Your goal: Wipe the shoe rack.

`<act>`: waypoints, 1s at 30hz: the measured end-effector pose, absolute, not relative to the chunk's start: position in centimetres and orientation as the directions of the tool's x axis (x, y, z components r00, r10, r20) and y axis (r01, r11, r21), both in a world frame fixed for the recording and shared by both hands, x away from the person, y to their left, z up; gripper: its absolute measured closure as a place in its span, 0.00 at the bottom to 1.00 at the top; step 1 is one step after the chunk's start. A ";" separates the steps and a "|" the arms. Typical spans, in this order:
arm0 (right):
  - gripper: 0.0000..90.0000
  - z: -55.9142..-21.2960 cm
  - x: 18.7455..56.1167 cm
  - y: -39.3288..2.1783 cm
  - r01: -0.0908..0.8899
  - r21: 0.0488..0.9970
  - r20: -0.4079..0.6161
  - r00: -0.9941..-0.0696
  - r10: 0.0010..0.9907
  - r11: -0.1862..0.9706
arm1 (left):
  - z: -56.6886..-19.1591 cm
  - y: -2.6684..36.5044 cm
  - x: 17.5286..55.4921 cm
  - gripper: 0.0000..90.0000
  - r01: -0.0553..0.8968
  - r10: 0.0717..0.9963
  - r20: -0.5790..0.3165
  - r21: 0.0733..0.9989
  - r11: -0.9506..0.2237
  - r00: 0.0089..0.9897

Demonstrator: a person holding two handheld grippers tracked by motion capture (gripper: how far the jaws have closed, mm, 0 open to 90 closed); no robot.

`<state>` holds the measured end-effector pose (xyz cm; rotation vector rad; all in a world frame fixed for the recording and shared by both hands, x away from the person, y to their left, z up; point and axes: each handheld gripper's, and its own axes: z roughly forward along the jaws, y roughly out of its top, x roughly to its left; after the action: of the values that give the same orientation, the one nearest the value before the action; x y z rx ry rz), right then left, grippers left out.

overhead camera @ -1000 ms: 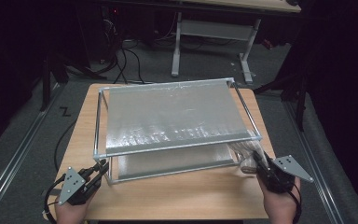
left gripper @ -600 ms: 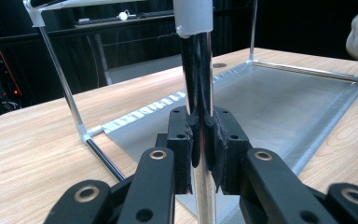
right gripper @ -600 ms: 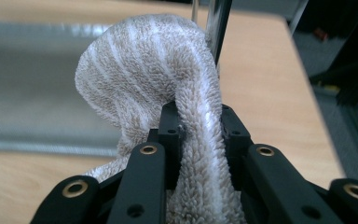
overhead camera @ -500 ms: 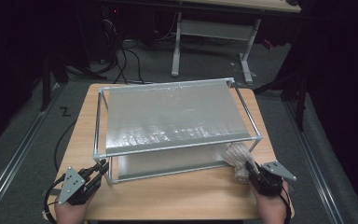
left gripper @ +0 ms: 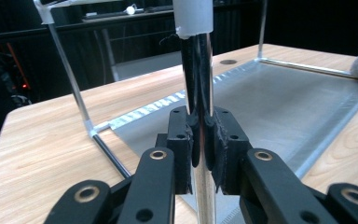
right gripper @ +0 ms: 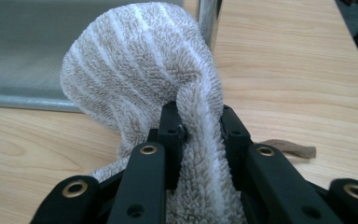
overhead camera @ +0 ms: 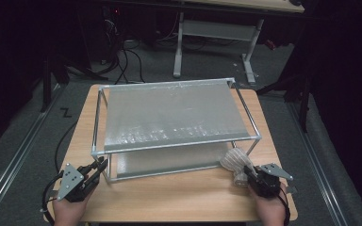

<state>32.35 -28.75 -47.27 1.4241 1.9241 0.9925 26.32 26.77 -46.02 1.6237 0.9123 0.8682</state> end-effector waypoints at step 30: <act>0.84 -46.2 24.7 -31.1 0.503 0.853 -0.034 -0.217 0.976 0.141 | -46.5 29.0 28.0 0.88 0.144 0.928 0.087 0.979 -0.147 0.361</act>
<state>24.70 -31.14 -46.16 1.4190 1.8035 0.9793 28.04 29.00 -46.46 1.5697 0.9929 0.9336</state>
